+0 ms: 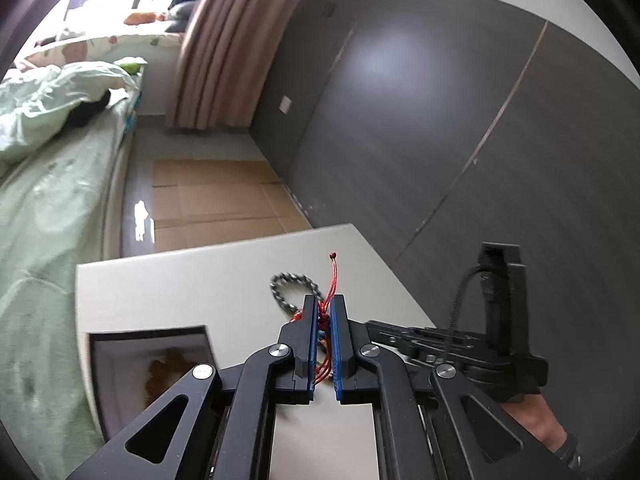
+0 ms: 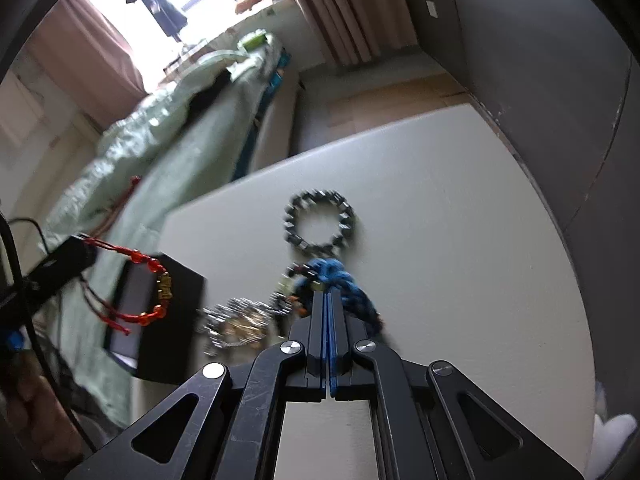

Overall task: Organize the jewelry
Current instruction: 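Carry the red cord bracelet into the black box and release it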

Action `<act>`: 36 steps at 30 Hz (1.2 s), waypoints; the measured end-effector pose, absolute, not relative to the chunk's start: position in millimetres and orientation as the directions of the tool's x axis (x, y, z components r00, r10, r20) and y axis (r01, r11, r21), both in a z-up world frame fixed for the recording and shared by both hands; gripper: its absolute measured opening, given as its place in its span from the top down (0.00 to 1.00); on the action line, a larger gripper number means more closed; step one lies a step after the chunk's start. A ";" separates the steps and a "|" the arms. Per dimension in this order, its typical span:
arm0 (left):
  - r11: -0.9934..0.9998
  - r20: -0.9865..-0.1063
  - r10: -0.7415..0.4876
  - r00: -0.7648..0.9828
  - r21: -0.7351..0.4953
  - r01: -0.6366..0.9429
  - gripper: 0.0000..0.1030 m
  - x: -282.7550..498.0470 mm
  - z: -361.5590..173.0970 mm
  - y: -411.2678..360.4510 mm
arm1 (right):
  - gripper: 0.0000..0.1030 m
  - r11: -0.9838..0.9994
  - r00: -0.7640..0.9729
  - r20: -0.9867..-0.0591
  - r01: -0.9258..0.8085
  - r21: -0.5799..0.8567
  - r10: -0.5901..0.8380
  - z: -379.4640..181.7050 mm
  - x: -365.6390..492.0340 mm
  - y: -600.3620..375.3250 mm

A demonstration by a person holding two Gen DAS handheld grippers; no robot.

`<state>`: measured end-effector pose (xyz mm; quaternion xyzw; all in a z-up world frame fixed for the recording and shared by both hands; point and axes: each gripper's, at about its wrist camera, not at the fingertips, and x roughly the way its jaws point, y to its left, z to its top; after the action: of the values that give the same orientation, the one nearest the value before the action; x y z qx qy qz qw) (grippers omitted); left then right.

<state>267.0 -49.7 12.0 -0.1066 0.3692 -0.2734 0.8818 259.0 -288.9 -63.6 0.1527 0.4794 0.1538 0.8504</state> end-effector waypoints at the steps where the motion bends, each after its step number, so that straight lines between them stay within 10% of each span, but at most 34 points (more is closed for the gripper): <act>1: 0.833 -0.592 -0.553 0.586 -0.389 0.393 0.94 266.5 14.3 -45.6 | 0.98 0.895 0.504 -0.750 -0.122 0.430 0.429 -58.9 257.2 -290.0; 12: 0.880 -0.617 -0.470 0.631 -0.387 0.276 0.94 261.0 13.1 -3.0 | 0.98 0.892 0.516 -0.740 -0.118 0.437 0.431 -44.1 265.7 -276.5; 17: 0.896 -0.636 -0.437 0.636 -0.371 0.245 0.94 255.3 3.7 7.9 | 0.62 0.929 0.465 -0.809 -0.098 0.357 0.360 -61.1 274.1 -275.9; 29: 0.909 -0.655 -0.401 0.641 -0.372 0.188 0.94 257.7 -21.2 19.9 | 0.63 0.956 0.393 -0.873 -0.166 0.241 0.288 -88.4 279.8 -268.5; 32: 0.915 -0.679 -0.389 0.622 -0.365 0.173 0.93 261.3 -27.7 19.4 | 0.89 0.954 0.377 -0.879 -0.179 0.239 0.291 -90.2 276.5 -266.0; 36: 0.904 -0.692 -0.414 0.591 -0.391 0.174 0.78 264.6 -33.5 22.1 | 0.89 0.943 0.409 -0.850 -0.164 0.289 0.332 -79.5 270.4 -274.8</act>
<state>264.6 22.1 -33.5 -0.1426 0.4202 -0.1668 0.8805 270.4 -274.8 -79.5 0.0804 0.5231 0.1482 0.8354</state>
